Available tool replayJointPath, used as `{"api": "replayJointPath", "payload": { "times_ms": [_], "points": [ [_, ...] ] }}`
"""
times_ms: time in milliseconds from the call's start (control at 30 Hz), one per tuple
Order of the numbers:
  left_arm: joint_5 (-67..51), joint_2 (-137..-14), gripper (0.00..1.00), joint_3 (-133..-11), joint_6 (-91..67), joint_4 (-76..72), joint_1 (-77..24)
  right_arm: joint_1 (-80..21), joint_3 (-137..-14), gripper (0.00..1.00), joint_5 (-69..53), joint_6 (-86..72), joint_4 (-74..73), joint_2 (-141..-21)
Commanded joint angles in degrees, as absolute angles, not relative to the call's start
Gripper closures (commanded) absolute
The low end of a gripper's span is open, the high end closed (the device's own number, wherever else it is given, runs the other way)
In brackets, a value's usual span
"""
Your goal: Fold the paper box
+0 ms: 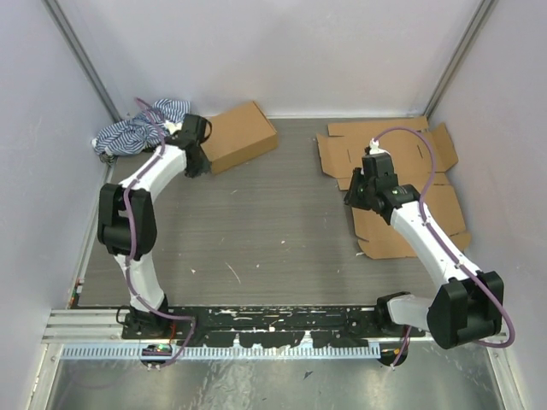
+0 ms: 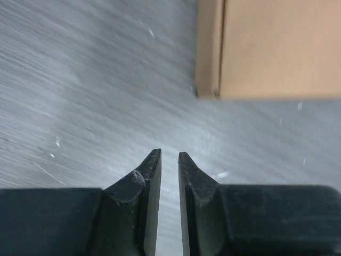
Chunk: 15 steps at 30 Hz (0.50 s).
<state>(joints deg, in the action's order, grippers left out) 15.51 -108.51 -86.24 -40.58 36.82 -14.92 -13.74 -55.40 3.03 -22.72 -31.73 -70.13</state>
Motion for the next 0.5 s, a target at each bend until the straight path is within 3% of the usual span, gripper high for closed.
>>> {"api": "replayJointPath", "payload": {
  "times_ms": [0, 467],
  "points": [
    [21.0, -116.7, 0.74, -95.9, -42.7, 42.0, -8.9, -13.8, -56.7, 0.73, -0.2, -23.5, -29.9, -67.5],
    [11.1, -136.8, 0.68, -123.7, -37.8, 31.5, -9.9, -13.7, -55.6, 0.74, -1.6, -22.3, -29.1, -68.1]
  ]
}}
